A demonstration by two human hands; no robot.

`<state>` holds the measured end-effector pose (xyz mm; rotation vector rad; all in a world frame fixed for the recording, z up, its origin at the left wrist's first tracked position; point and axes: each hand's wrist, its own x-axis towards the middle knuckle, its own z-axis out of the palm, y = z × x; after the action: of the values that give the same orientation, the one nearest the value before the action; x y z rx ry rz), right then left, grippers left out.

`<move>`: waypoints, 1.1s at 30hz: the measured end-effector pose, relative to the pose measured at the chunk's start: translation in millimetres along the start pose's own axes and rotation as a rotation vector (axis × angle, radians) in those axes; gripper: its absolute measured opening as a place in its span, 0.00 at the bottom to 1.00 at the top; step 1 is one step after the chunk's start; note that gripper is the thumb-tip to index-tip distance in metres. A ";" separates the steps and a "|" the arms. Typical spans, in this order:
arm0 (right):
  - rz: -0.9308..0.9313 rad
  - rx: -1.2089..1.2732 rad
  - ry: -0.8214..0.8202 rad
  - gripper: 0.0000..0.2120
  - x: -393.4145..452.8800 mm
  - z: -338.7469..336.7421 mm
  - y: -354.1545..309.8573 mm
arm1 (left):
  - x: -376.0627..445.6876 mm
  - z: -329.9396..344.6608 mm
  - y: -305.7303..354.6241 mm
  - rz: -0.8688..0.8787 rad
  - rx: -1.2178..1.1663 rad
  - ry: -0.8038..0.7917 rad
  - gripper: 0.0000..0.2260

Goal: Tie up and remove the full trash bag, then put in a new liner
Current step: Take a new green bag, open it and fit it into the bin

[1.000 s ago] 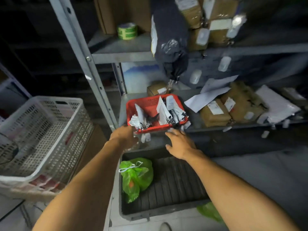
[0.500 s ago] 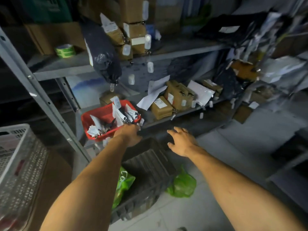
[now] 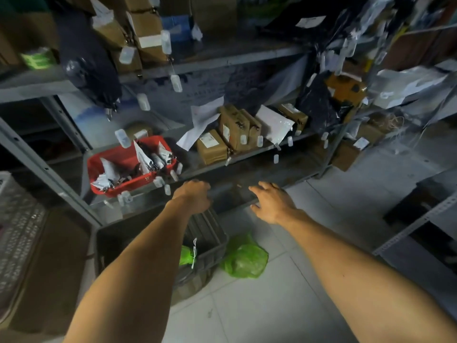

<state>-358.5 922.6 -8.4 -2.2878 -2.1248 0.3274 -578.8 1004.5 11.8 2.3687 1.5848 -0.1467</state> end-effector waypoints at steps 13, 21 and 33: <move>-0.046 0.010 -0.066 0.31 24.4 19.4 88.0 | 41.6 39.4 70.1 -0.056 -0.010 -0.093 0.19; 0.024 0.045 -0.106 0.29 66.5 44.7 142.1 | 133.7 73.1 94.7 -0.015 -0.011 -0.203 0.25; 0.126 0.163 -0.260 0.29 130.3 175.6 209.3 | 232.1 205.2 126.8 -0.025 -0.094 -0.369 0.23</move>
<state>-170.9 1009.1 -229.7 -2.4015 -1.9698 0.8097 -356.5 1105.8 -217.1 2.1021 1.4110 -0.4738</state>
